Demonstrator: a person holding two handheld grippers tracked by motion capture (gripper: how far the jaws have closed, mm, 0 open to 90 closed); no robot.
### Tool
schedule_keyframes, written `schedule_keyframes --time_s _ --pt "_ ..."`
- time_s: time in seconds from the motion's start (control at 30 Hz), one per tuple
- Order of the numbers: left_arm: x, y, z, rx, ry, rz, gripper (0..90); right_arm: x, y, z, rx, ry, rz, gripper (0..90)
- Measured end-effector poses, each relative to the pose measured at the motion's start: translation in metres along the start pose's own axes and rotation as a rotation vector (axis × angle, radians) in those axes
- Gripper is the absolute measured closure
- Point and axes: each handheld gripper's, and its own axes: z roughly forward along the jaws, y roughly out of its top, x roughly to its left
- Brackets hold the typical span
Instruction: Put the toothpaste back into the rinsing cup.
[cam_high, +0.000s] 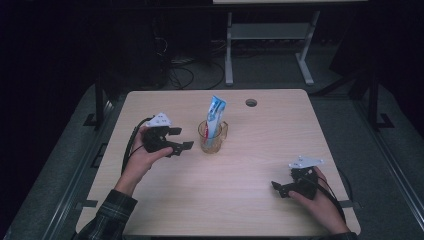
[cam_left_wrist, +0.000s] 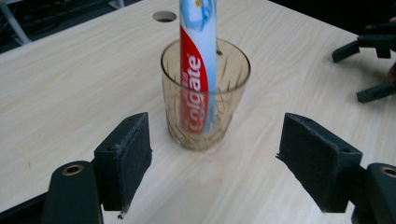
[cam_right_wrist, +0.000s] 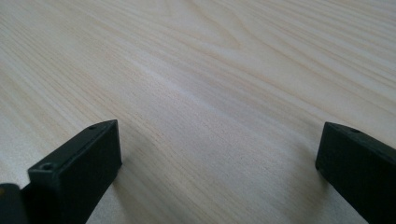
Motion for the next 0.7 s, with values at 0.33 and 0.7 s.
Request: schedule_keyframes --time_s 0.33,0.7 --pt "-0.012 -0.026 -0.016 0.017 0.027 0.007 24.1 0.0 0.0 0.0 0.0 0.0 0.0 0.0" --pt "-0.016 -0.063 -0.028 0.037 0.067 -0.007 24.1 0.0 0.0 0.0 0.0 -0.002 0.0 0.0"
